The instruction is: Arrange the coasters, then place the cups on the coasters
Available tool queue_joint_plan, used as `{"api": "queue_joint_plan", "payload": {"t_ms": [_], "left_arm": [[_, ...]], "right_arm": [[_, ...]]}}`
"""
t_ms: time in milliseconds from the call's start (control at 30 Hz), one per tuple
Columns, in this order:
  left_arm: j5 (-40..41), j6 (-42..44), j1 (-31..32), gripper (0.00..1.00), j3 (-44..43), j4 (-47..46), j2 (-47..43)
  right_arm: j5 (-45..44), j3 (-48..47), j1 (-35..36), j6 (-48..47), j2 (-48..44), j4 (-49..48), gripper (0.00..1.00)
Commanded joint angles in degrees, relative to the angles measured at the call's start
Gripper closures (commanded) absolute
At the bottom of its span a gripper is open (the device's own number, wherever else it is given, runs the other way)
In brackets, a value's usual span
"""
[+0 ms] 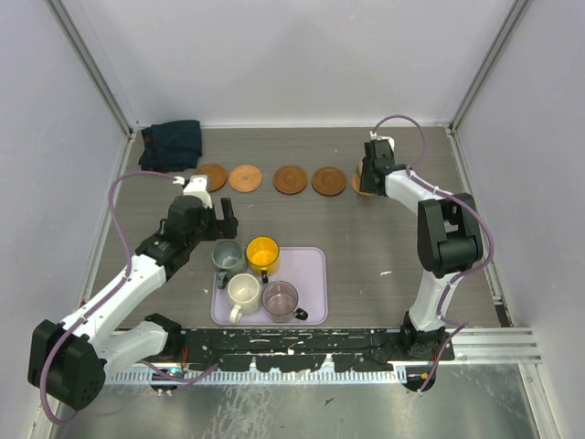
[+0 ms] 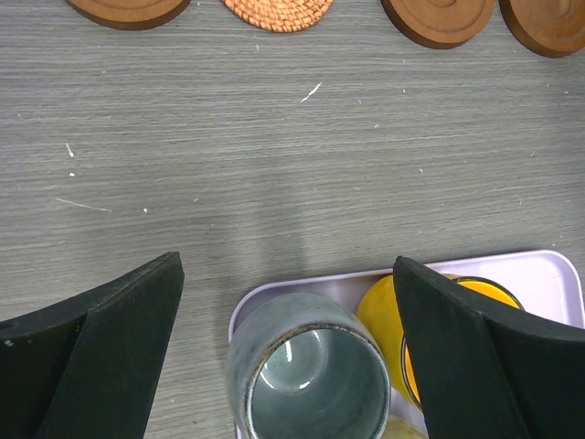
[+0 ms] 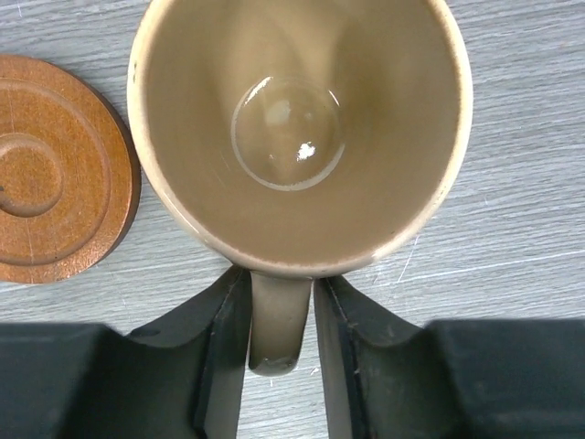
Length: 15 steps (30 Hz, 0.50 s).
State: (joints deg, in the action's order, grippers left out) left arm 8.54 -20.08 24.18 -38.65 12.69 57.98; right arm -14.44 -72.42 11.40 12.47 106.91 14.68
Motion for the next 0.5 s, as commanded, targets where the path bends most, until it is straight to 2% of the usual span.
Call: {"api": "queue_joint_plan", "payload": {"t_ms": [0, 200, 267, 467], "left_arm": [[-0.5, 0.4, -0.3, 0.01, -0.1, -2.4, -1.4], [-0.5, 0.3, -0.4, 0.01, -0.1, -2.4, -1.2], [-0.7, 0.4, -0.3, 0.01, -0.1, -2.4, -1.1], [-0.7, 0.4, -0.4, 0.0, 0.1, -2.4, -1.6]], "right_arm": [[-1.4, -2.8, -0.2, 1.0, -0.4, -1.1, 0.67], [-2.3, -2.1, -0.2, 0.0, -0.2, -0.7, 0.91], [-2.5, -2.0, -0.3, -1.0, -0.3, -1.3, 0.97], [-1.3, 2.4, -0.2, -5.2, -3.4, -9.2, 0.99]]}}
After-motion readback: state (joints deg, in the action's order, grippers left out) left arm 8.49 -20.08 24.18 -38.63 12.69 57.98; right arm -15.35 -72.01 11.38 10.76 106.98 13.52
